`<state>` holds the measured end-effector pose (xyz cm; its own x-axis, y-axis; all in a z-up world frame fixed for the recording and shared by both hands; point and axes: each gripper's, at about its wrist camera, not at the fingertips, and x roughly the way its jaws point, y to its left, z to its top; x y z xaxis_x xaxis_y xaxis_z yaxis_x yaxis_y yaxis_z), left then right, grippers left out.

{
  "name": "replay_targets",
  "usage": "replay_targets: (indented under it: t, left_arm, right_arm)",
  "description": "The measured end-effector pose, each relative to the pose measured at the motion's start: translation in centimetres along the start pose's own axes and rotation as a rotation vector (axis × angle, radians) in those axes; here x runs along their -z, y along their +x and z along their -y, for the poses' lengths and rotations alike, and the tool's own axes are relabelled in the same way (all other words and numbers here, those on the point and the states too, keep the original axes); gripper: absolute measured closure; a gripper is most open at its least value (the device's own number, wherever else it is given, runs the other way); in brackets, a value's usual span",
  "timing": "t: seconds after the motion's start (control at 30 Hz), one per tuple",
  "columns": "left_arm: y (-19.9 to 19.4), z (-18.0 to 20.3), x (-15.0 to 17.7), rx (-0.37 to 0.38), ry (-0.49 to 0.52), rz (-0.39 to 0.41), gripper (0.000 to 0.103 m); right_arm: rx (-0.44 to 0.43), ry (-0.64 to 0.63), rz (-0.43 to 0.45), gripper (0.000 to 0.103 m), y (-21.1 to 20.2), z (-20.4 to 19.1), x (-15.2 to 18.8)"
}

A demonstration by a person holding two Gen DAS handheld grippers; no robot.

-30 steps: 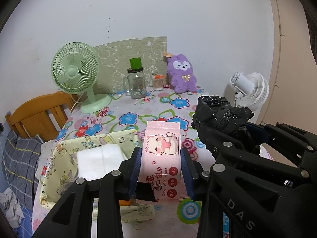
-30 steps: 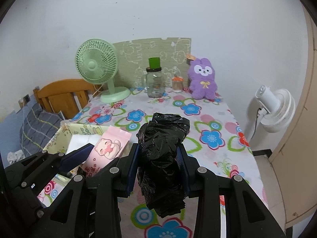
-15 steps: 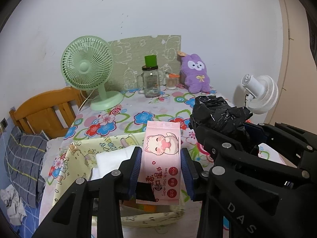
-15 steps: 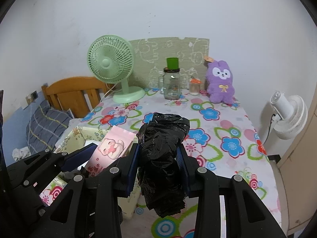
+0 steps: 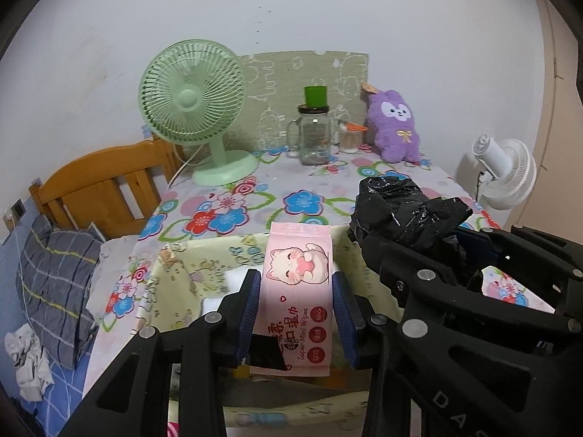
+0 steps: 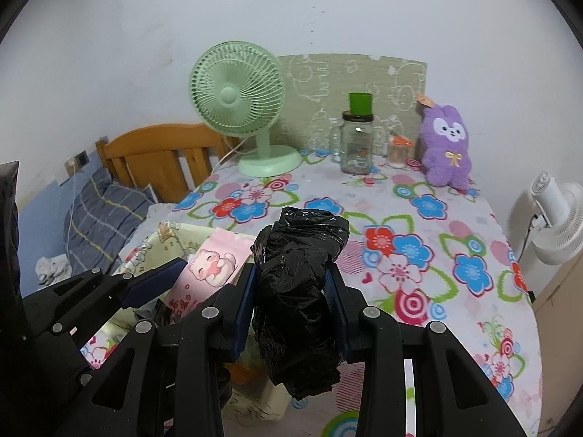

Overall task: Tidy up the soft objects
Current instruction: 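Lift the black bag and pink wipes packet and carry them over the fabric box, then lower both held items into the fabric box and open both tools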

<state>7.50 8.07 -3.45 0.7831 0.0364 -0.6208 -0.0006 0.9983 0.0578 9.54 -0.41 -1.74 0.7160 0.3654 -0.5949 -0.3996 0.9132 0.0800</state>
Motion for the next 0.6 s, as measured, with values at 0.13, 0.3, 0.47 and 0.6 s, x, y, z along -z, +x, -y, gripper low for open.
replay_targets:
  t: [0.13,0.3,0.47,0.6]
  left_arm:
    - [0.6,-1.1,0.1,-0.026,-0.002,-0.007,0.063]
    - [1.5,-2.2,0.3,-0.051,0.007,-0.024,0.063]
    - [2.6,-3.4,0.6,-0.077,0.010,-0.038,0.062]
    - [3.5,-4.4,0.9,-0.090,-0.010,-0.056,0.062]
  right_arm:
    - [-0.018,-0.016,-0.008,0.062,0.9,-1.1,-0.2]
    - [-0.035,-0.025,-0.024,0.062,2.1,-1.9,-0.2]
    - [-0.053,-0.037,-0.055,0.062,3.4,-2.9,-0.1]
    - [-0.058,-0.049,-0.071,0.062,4.3,-3.6,0.0]
